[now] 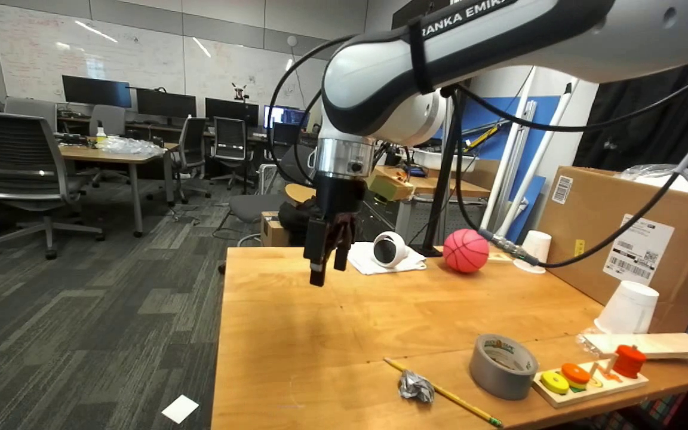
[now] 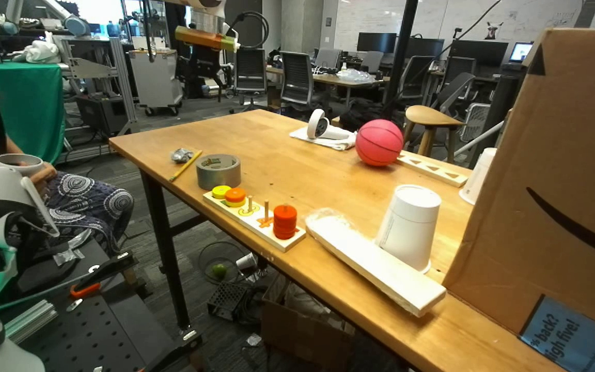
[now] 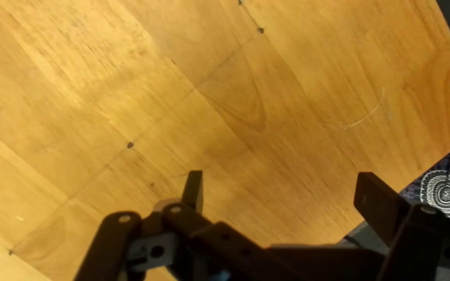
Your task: Move the ball on the table
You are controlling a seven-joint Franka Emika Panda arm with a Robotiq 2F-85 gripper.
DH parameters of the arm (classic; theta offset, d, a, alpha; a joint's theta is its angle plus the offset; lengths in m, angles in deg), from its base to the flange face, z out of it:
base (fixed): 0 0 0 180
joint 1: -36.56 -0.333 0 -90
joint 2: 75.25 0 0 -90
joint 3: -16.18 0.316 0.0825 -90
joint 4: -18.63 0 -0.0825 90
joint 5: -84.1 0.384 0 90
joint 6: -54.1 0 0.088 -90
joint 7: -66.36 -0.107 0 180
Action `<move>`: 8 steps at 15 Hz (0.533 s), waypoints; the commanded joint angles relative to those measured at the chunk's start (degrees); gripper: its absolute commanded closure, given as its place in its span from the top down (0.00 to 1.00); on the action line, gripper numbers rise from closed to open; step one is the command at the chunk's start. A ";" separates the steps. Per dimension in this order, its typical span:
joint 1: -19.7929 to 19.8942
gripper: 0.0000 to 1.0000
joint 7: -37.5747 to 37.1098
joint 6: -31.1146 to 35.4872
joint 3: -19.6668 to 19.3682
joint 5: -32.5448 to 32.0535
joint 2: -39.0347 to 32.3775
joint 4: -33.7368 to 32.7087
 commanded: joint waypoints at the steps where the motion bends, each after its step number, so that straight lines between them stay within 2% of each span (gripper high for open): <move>1: 0.18 1.00 -0.80 -9.50 -2.97 -2.52 -7.47 -12.75; 5: 2.22 1.00 -2.35 -15.66 -6.83 -4.38 -9.45 -17.38; 8: 4.30 1.00 -3.79 -16.82 -8.58 -4.71 -7.74 -16.85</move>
